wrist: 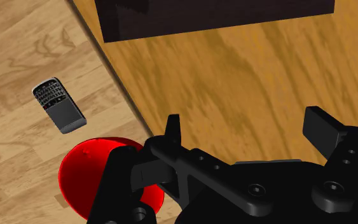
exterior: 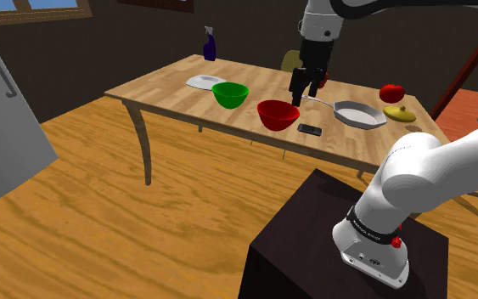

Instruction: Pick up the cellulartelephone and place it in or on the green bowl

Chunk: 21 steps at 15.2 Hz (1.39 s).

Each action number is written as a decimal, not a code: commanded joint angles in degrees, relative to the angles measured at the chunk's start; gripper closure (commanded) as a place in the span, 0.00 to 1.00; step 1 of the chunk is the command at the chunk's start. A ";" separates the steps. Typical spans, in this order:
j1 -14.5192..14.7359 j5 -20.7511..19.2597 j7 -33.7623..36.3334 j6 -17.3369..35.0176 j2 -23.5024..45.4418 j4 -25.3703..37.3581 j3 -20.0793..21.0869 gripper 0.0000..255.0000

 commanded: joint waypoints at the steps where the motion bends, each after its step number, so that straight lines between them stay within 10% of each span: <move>1: 0.00 0.00 0.00 0.00 0.00 0.00 0.00 0.00; 21: -7.69 -14.55 -29.60 27.36 13.46 -9.62 -27.76 0.00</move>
